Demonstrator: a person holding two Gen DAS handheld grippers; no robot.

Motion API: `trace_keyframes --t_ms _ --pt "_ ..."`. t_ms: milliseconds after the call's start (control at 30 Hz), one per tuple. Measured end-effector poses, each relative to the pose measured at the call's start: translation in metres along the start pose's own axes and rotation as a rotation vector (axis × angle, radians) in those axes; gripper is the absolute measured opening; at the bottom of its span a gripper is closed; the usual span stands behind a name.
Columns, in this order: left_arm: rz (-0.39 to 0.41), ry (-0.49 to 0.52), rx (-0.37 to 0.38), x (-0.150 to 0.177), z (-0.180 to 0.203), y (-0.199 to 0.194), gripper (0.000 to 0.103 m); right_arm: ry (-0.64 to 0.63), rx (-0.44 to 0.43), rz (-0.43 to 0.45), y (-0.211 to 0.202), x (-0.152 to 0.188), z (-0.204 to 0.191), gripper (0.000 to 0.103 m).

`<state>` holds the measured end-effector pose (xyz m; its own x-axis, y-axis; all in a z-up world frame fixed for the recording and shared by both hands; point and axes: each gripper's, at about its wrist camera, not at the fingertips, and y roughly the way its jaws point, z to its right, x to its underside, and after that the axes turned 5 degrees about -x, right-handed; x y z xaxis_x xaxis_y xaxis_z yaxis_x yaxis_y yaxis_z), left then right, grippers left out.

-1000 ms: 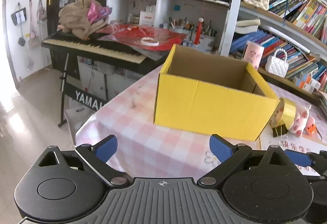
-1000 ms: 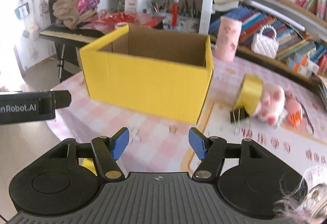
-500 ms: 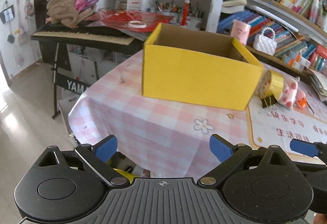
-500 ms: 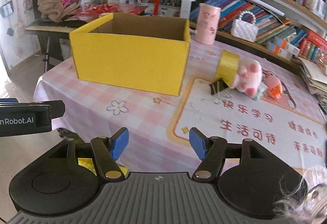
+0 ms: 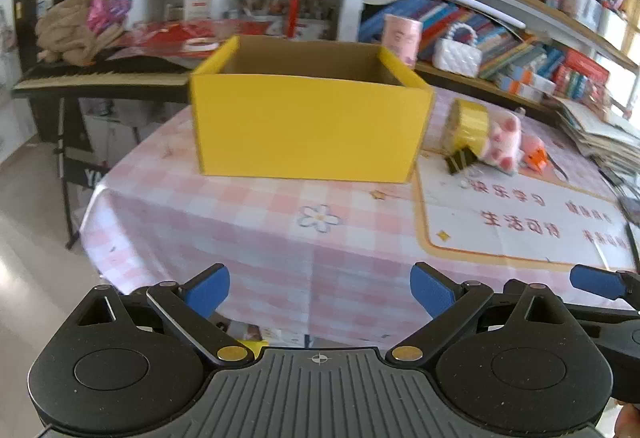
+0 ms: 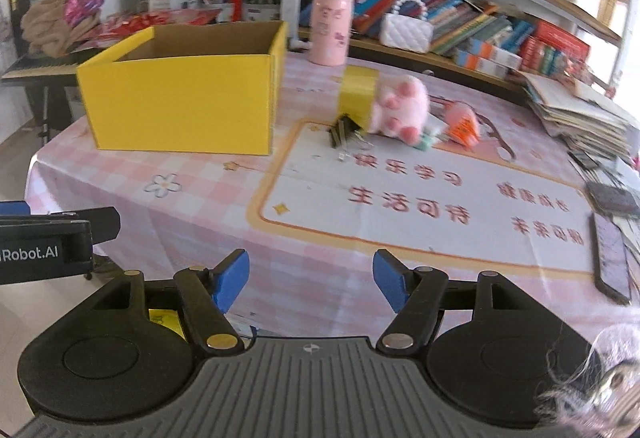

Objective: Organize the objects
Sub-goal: 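Move both tools back toward the remaining toys beside the tape roll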

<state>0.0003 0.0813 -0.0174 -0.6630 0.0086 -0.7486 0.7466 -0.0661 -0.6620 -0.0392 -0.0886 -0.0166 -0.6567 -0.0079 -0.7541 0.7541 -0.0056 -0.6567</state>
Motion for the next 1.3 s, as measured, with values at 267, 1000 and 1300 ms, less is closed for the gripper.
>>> trace_keyframes --t_ms 267,1000,1300 --pt "-0.006 0.062 0.067 -0.001 0.027 0.004 0.098 0.06 0.068 -0.002 -0.01 0.009 0.024 0.068" --pt "-0.042 0.178 0.176 -0.016 0.112 0.032 0.099 0.163 0.165 -0.032 -0.003 0.011 0.1 0.07" --pt "-0.059 0.168 0.159 -0.029 0.133 0.051 0.099 0.167 0.138 -0.046 0.019 -0.006 0.127 0.071"
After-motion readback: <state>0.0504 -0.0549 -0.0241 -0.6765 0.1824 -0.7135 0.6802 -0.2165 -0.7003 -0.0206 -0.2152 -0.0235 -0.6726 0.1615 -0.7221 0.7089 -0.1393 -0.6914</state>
